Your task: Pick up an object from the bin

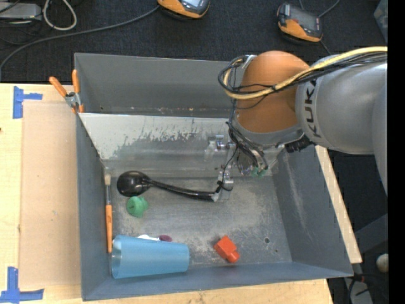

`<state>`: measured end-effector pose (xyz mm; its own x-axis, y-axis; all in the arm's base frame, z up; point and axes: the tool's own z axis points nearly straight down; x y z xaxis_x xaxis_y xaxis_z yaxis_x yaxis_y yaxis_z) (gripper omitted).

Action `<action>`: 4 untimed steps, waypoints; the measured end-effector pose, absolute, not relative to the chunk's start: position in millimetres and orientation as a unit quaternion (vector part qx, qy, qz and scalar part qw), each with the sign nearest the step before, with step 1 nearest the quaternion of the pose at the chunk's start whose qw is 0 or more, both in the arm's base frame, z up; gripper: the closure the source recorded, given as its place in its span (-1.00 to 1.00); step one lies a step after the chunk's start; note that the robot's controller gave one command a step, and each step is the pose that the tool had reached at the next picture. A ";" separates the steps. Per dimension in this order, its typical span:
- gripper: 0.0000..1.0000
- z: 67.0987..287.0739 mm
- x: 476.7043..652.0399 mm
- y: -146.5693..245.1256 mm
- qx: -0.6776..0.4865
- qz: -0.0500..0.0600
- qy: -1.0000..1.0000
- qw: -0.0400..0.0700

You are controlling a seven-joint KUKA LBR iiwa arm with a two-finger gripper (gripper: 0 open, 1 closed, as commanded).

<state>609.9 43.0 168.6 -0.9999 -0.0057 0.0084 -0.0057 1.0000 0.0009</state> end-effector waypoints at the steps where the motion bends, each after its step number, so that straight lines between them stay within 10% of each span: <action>1: -1.00 173.4 611.6 42.7 0.002 -0.001 -1.000 0.000; 2: -1.00 65.4 607.6 55.4 -0.049 -0.001 -0.999 0.005; 3: -1.00 125.3 608.8 57.1 -0.085 -0.001 -0.996 -0.005; 4: -1.00 75.1 606.2 55.7 -0.057 -0.001 -0.998 0.006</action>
Offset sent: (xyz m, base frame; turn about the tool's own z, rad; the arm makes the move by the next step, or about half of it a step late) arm -0.0005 0.0121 -0.0986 0.1038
